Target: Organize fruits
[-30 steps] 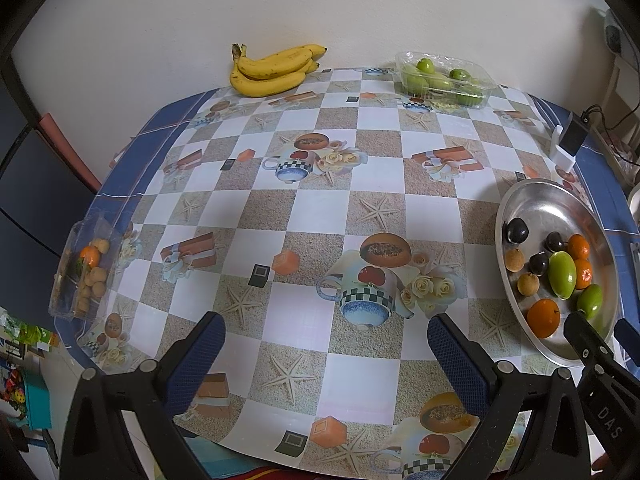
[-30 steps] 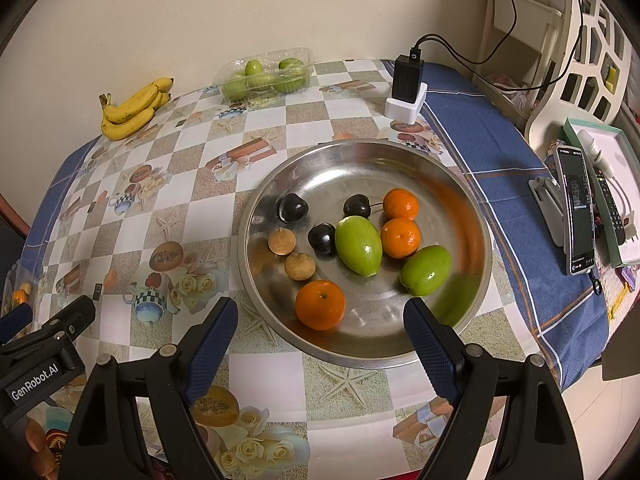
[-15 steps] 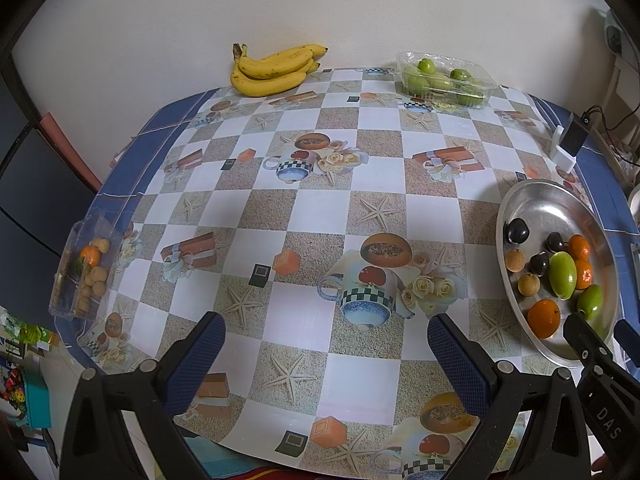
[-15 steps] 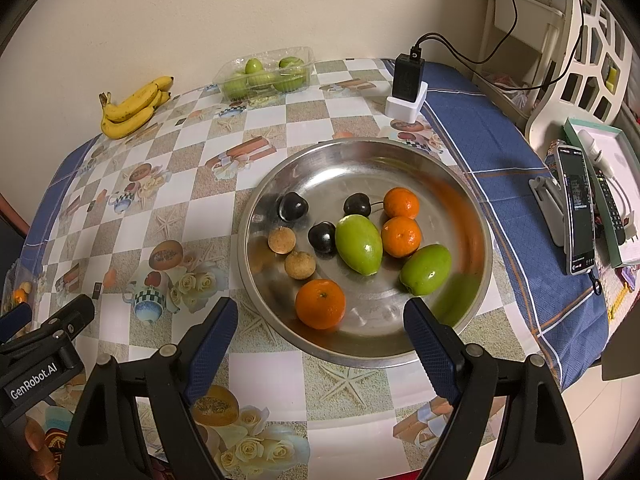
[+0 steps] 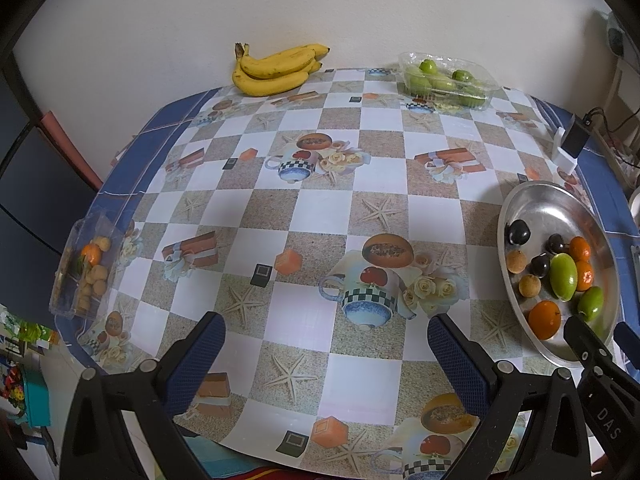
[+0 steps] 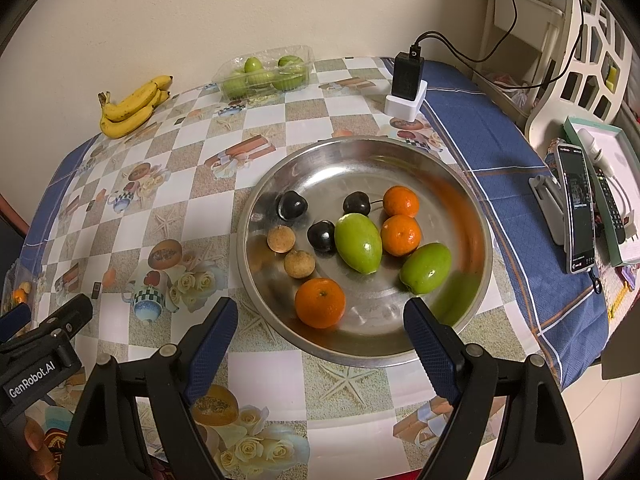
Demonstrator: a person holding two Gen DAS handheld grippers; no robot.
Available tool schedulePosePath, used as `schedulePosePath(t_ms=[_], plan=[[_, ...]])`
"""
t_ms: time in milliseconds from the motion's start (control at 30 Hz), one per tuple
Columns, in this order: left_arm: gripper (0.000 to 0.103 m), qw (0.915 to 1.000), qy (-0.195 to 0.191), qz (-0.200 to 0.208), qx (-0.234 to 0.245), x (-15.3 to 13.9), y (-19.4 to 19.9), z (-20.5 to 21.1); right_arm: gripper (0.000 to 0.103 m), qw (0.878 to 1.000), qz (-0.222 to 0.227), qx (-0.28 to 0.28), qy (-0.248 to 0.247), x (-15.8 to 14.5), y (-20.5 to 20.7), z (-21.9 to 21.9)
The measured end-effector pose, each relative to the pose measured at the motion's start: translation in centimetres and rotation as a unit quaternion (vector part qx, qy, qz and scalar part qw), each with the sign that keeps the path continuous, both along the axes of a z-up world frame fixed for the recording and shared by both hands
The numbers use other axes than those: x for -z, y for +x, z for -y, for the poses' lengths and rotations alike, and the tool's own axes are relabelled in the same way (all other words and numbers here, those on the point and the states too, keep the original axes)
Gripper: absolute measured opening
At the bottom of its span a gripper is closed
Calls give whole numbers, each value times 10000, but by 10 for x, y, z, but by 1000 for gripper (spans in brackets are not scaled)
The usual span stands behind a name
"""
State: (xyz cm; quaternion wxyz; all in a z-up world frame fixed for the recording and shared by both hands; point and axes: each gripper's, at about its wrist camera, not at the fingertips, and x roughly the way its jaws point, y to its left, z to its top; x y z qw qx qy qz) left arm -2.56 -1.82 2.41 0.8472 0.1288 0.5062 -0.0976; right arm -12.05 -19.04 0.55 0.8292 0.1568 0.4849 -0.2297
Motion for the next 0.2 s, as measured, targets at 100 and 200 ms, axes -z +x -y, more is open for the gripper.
schedulePosePath(t_ms=[100, 200], plan=[[102, 10000, -12, 86, 15, -4, -1, -1, 86, 10000, -1, -3, 4, 0, 0, 0], [102, 10000, -19, 70, -15, -4, -1, 0, 86, 10000, -3, -3, 5, 0, 0, 1]])
